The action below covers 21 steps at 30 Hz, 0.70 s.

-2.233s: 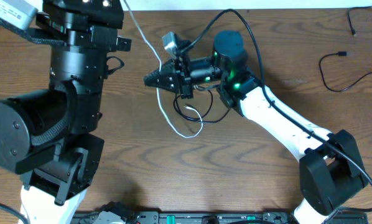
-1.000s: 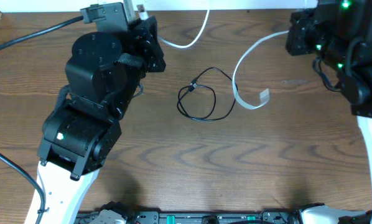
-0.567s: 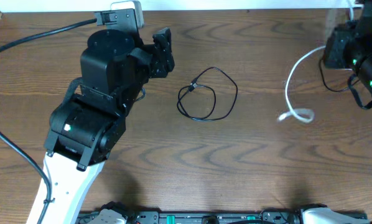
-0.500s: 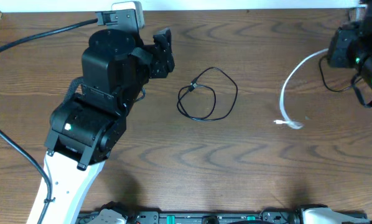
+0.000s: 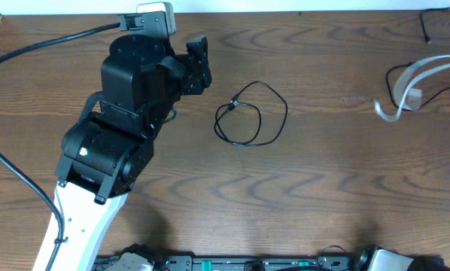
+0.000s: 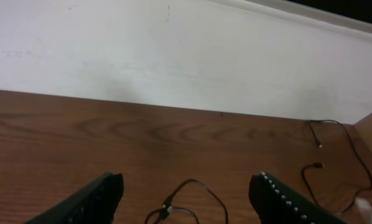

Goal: Untangle cables
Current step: 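Place the white cable at the table's right edge with the right gripper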

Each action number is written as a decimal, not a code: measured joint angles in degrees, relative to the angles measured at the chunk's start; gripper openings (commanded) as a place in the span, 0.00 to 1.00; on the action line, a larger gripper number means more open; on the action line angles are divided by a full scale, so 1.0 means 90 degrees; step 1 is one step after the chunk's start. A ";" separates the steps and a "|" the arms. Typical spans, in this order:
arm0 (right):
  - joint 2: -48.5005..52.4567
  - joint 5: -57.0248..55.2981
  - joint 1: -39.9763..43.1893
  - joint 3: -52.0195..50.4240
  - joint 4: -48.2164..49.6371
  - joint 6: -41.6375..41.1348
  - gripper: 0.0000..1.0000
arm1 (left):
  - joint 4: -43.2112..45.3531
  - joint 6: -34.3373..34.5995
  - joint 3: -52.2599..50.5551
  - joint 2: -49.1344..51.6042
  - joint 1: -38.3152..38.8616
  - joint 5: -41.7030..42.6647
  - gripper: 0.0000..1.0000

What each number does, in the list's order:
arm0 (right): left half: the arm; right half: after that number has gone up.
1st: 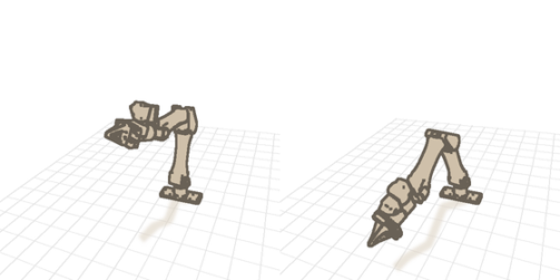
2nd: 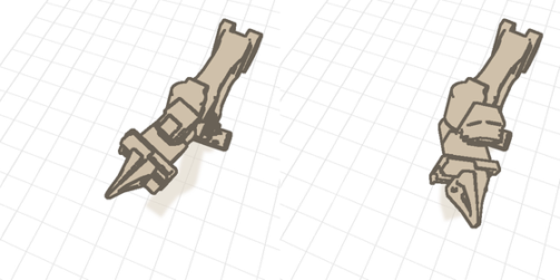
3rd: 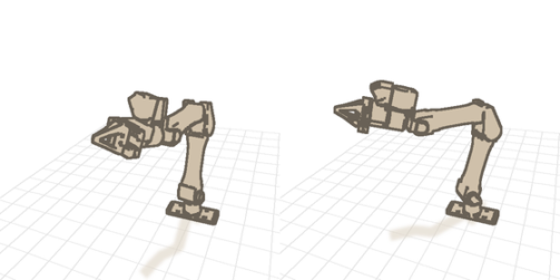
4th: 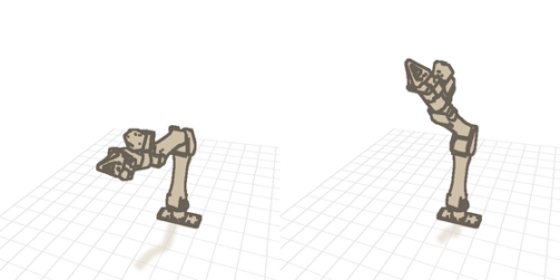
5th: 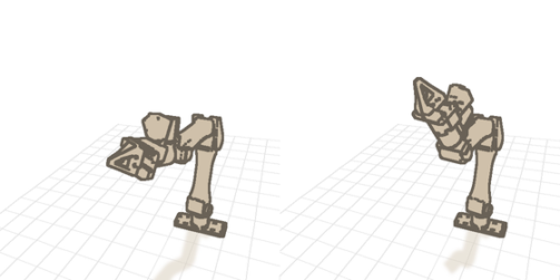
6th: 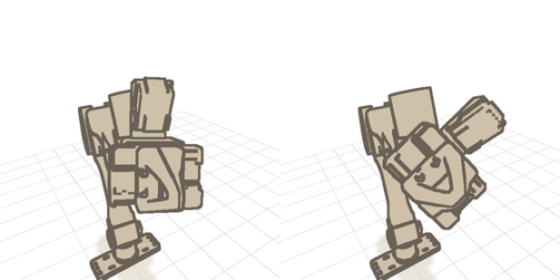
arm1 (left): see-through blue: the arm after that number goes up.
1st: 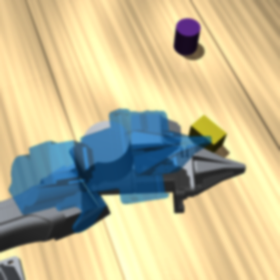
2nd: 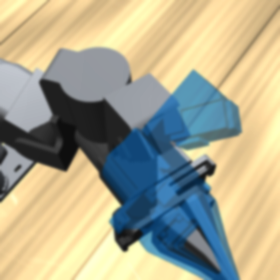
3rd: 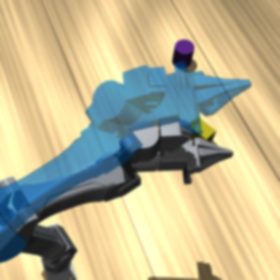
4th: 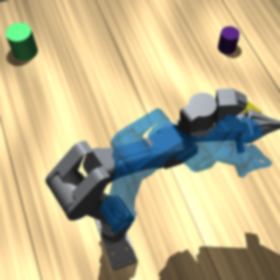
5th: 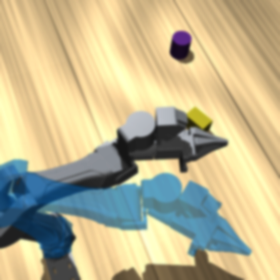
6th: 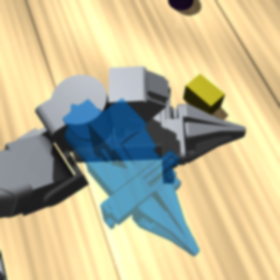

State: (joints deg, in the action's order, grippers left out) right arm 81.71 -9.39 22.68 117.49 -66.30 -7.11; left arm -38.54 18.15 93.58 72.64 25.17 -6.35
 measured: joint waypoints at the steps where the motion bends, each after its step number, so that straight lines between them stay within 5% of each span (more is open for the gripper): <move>1: 0.0017 0.0049 0.0211 0.0000 0.0017 0.0000 0.01 | 0.0005 0.0000 -0.0002 0.0000 0.0000 0.0000 0.70; 21: 0.1542 0.0403 0.2154 -0.0636 0.0442 -0.0304 0.01 | 0.0019 0.0000 -0.0002 0.0002 0.0000 0.0000 0.69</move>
State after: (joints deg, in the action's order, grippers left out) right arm 95.59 -5.76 42.06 111.77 -62.33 -9.85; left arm -38.37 18.15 93.56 72.66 25.17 -6.35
